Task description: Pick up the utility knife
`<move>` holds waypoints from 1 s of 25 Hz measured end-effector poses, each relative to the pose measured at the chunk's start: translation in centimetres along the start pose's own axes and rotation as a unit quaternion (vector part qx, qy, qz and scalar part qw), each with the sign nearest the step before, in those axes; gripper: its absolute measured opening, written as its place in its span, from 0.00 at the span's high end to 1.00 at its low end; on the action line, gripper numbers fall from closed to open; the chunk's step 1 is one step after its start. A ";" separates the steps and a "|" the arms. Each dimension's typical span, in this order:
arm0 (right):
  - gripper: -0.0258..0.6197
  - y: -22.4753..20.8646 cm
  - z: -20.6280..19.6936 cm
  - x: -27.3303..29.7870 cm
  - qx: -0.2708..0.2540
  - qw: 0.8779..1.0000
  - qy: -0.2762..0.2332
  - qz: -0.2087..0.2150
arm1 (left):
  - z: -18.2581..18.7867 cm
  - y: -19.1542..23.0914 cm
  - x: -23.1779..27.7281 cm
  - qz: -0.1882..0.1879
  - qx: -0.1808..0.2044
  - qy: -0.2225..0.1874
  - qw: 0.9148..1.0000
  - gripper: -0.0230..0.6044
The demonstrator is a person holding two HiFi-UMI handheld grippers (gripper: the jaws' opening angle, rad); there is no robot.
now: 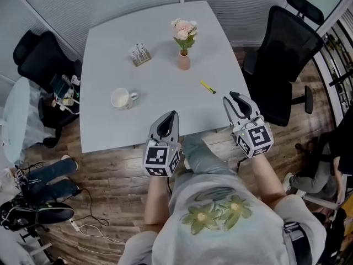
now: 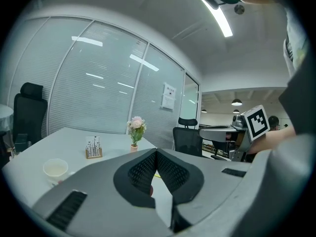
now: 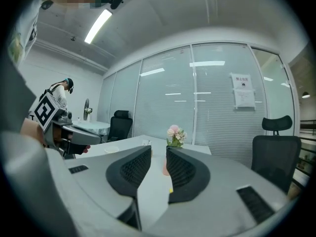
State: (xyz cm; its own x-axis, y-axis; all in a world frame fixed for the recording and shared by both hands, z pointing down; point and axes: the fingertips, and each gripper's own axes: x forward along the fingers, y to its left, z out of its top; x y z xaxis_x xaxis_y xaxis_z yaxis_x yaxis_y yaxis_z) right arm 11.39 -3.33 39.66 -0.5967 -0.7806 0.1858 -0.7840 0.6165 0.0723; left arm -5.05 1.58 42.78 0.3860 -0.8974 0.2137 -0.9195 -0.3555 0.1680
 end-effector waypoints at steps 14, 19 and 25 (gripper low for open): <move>0.67 -3.2 -1.0 5.8 0.002 1.000 0.009 0.000 | 0.7 3.5 3.1 -0.003 0.010 0.023 1.000 0.96; 0.67 -3.7 -2.0 7.0 0.000 1.000 0.026 0.008 | 1.6 3.9 5.1 -0.024 0.014 0.026 0.999 0.96; 0.67 -3.9 -3.1 8.2 0.002 0.999 0.041 0.018 | 2.0 4.6 6.6 -0.034 0.018 0.034 0.999 0.96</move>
State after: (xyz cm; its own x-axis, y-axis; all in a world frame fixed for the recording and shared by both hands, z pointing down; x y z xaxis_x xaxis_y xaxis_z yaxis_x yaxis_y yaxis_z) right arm 10.08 -11.85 43.91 -0.6093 -0.7465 0.2674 -0.7627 0.6440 0.0602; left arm -6.88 -6.54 43.08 0.4513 -0.8511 0.2683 -0.8923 -0.4256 0.1508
